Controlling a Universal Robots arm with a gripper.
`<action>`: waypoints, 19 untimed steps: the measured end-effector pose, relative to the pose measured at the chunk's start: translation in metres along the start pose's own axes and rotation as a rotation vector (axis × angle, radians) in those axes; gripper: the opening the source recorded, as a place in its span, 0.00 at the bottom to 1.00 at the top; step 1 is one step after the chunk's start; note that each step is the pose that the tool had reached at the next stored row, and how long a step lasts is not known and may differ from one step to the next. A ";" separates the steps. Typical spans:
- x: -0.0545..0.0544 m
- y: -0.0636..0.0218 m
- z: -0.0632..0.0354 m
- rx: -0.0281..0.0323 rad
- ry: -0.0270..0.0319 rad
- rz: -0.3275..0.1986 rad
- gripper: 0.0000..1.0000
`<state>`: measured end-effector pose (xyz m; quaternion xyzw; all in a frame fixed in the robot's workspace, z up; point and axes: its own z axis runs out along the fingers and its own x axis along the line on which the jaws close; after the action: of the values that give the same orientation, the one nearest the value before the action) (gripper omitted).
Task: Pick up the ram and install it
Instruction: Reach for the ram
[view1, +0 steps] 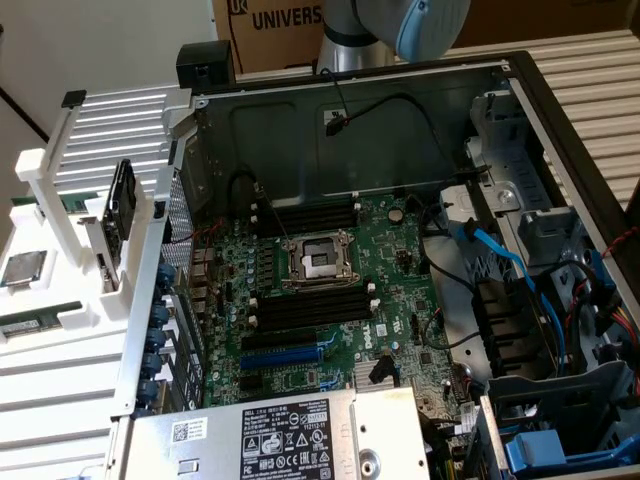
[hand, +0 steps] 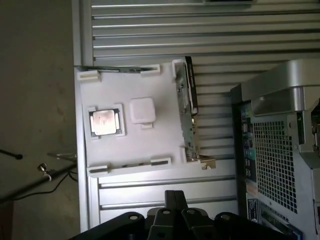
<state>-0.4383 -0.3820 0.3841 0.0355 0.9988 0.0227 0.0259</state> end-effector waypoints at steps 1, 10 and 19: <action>0.005 0.0011 0.0005 -0.0001 0.0000 0.000 0.10; 0.052 0.0134 0.0059 -0.0001 -0.0001 0.000 0.10; 0.074 0.0207 0.0072 -0.0001 -0.0001 0.000 0.10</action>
<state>-0.5102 -0.3557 0.3741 0.0354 0.9988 0.0227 0.0260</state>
